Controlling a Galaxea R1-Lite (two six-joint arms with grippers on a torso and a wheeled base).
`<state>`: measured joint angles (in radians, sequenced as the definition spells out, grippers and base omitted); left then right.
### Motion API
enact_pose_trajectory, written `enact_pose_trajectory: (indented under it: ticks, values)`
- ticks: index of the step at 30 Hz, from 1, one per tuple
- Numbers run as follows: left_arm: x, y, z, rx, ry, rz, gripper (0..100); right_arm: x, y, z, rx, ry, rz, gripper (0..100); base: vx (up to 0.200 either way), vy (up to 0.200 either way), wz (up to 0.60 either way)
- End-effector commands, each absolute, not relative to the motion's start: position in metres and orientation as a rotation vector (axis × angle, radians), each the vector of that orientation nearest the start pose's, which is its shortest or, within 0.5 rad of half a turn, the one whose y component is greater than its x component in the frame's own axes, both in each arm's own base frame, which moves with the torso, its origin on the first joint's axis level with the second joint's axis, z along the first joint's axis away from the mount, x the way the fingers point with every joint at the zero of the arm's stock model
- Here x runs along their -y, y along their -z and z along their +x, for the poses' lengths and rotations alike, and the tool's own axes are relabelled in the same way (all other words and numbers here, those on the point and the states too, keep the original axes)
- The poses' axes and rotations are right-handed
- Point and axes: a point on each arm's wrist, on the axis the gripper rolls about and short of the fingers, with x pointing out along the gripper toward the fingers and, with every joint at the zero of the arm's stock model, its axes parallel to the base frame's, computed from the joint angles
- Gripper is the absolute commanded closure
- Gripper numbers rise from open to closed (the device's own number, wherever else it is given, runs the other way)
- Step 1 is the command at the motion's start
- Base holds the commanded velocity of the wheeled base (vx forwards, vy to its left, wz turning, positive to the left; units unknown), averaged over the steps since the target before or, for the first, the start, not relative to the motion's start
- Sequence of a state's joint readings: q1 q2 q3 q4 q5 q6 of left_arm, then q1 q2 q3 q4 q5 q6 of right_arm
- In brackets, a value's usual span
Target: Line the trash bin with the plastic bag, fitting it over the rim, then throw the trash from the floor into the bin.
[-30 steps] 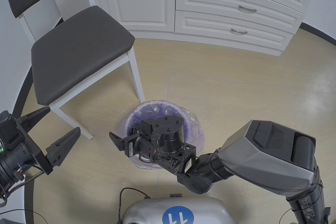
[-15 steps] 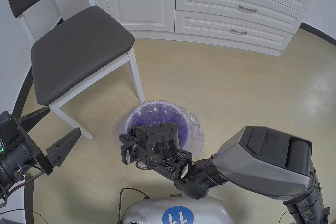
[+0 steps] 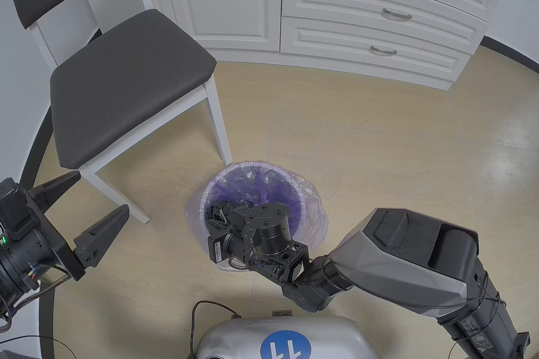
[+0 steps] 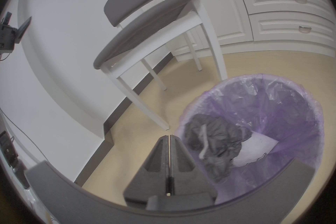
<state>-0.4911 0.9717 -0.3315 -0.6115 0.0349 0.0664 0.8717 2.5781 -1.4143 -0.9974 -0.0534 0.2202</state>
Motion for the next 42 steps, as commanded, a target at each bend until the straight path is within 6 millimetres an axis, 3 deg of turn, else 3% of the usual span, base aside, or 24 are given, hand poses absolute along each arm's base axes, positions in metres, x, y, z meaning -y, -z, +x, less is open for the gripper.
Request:
enact_pose_trajectory:
  ticks: [1,9,14,19,25,28,34,38,42]
  values:
    - [0.055,-0.201,0.105,-0.013,0.456,0.072,0,-0.371,0.0,0.332,-0.251,-0.765,0.13,100,0.0,0.0,0.0]
    - [0.055,-0.201,0.105,-0.013,0.456,0.074,0,-0.364,0.01,0.34,-0.253,-0.743,0.092,100,0.0,0.0,0.0]
    - [0.055,-0.201,0.105,-0.012,0.455,0.074,0,-0.352,0.017,0.358,-0.216,-0.702,0.016,100,0.0,0.0,0.0]
    - [0.055,-0.201,0.105,-0.012,0.455,0.074,0,-0.343,0.011,0.373,-0.176,-0.67,0.007,100,0.0,0.0,0.0]
    - [0.055,-0.201,0.105,-0.012,0.455,0.074,0,-0.34,-0.002,0.373,-0.152,-0.667,0.019,100,0.0,0.0,0.0]
    - [0.055,-0.201,0.105,-0.013,0.455,0.074,0,-0.339,-0.006,0.37,-0.153,-0.667,0.019,100,0.0,0.0,0.0]
    - [0.055,-0.201,0.105,-0.012,0.455,0.074,0,-0.328,-0.037,0.339,-0.172,-0.696,-0.007,100,0.0,0.0,0.0]
    - [0.055,-0.201,0.105,-0.013,0.456,0.074,0,-0.318,-0.051,0.329,-0.15,-0.7,-0.021,100,0.0,0.0,0.0]
    - [0.054,-0.197,0.103,-0.023,0.457,0.078,0,-0.291,-0.066,0.309,-0.156,-0.689,-0.098,100,0.0,0.0,0.0]
